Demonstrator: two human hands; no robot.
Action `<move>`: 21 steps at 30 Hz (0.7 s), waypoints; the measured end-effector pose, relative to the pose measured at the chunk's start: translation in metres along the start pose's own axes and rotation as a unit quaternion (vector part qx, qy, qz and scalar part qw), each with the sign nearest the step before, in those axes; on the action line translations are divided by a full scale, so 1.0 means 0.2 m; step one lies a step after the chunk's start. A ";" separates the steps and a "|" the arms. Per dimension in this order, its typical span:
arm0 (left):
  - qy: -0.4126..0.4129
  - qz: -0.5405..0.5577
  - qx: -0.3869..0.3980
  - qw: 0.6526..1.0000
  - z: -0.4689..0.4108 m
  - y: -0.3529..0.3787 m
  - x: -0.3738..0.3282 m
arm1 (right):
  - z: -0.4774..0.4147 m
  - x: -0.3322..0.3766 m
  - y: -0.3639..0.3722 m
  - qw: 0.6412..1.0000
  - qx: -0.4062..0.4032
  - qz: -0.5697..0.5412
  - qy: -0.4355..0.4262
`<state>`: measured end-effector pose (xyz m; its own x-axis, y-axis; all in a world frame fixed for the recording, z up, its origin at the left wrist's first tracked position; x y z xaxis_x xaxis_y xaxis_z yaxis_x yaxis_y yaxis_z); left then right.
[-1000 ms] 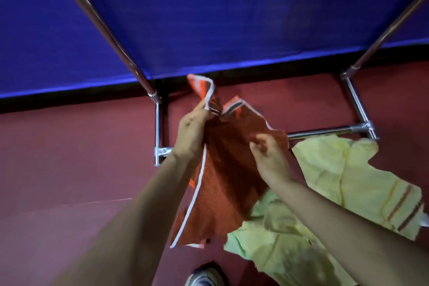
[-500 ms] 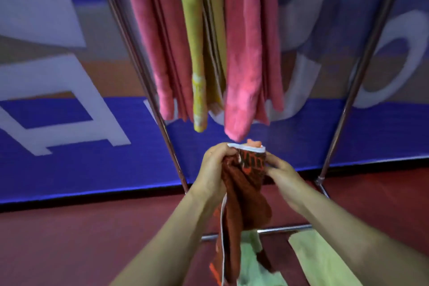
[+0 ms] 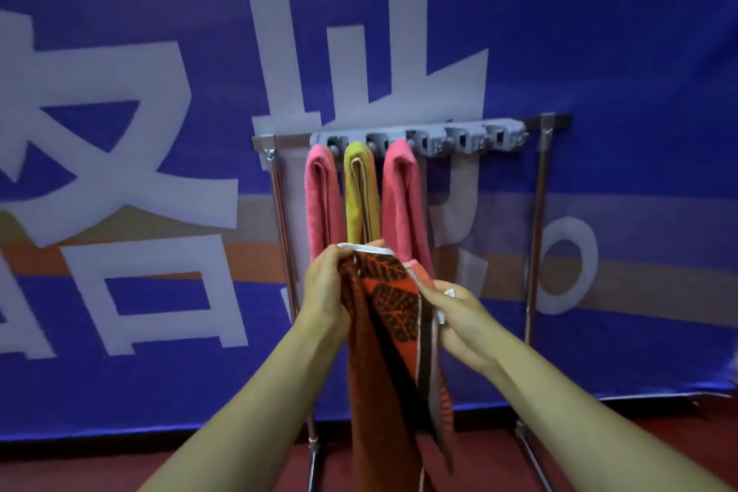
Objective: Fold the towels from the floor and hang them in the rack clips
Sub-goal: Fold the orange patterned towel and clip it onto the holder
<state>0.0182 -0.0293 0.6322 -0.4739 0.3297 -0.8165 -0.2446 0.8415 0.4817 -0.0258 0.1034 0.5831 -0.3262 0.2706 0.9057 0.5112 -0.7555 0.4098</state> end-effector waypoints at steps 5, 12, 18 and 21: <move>0.013 -0.124 0.004 0.992 0.06 -0.01 -0.11 | 0.11 0.30 0.04 0.986 -0.099 0.076 -0.111; 0.105 -0.265 0.157 0.946 0.12 0.15 -0.23 | 0.21 0.45 0.33 0.904 -0.131 0.367 -0.176; 0.247 -0.341 0.091 0.903 0.07 0.24 -0.41 | 0.24 0.52 0.39 0.867 -0.168 0.430 -0.187; 0.242 -0.337 0.091 0.905 0.05 0.28 -0.44 | 0.24 0.50 0.36 0.931 -0.095 0.314 -0.159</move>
<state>0.0550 -0.0067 0.7279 -0.5952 -0.4739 -0.6490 -0.4941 0.8527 -0.1695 0.0172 0.1050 0.7075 0.2570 -0.1200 0.9589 0.3611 -0.9085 -0.2105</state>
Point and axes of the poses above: each hand's wrist, its own z-axis away from the middle knuckle, its own y-axis out of the palm, x = y × z, the point moved 7 cm from there along -z, towards the middle knuckle, and after that the axes turned 13 degrees about y, right-handed, at the moved point
